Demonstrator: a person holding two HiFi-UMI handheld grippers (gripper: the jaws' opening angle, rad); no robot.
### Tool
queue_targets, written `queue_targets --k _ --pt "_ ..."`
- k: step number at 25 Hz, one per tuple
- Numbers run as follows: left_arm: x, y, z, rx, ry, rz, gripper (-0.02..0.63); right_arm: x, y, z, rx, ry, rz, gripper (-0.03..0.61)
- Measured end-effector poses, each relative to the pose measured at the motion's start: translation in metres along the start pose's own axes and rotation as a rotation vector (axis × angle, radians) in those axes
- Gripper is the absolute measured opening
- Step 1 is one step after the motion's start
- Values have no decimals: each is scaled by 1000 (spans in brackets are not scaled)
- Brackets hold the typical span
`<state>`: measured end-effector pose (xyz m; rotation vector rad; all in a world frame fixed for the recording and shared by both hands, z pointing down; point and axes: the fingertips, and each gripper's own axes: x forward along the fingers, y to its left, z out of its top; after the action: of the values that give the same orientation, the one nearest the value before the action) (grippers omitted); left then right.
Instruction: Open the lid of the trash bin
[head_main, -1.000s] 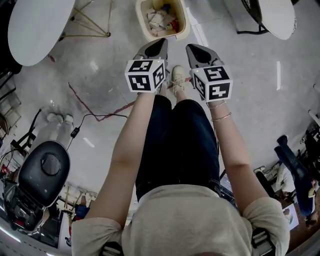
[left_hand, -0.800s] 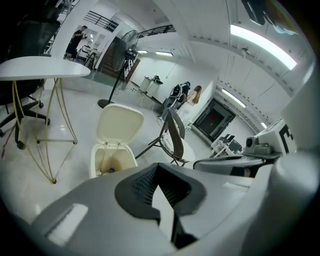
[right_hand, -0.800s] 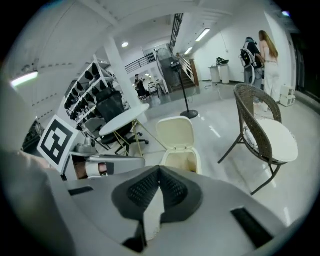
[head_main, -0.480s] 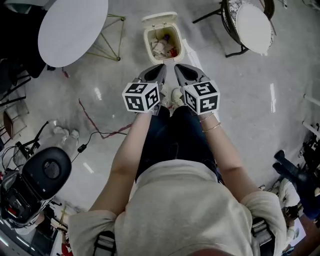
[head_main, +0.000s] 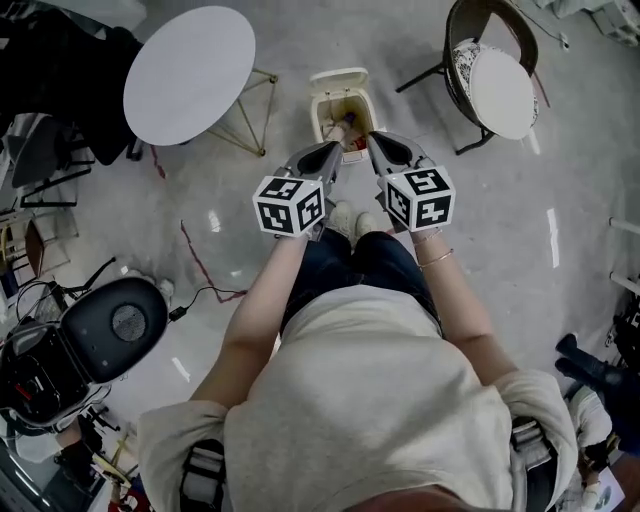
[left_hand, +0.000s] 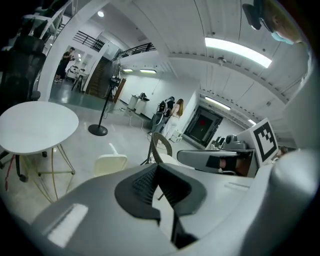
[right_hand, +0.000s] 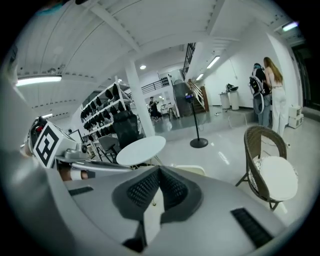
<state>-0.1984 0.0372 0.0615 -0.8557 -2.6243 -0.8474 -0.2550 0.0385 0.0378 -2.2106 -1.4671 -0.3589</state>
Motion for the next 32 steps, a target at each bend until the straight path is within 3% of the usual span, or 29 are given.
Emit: queue_targets --k 5,8,13,19,25,29,32 --pt "-11 -16 33 199 -33 -4 6 -11 18 30 -54 -38 26 6" --pt "-16 -25 56 238 -80 -9 6 -18 30 48 -96 -68 47 6" --pt "-25 -34 66 228 -121 4 6 -35 38 76 -162 -138 64 6" --pt "-36 -38 69 208 -158 27 6 -50 43 87 -170 -191 72 6" --pt "-44 -39 63 166 -176 40 6 -47 49 70 -179 -146 103 6" --pt "-50 -36 57 92 -176 29 6 -46 55 63 -196 -118 118 6" --pt "-53 -37 50 103 -161 37 6 -47 59 60 -192 -113 118 6"
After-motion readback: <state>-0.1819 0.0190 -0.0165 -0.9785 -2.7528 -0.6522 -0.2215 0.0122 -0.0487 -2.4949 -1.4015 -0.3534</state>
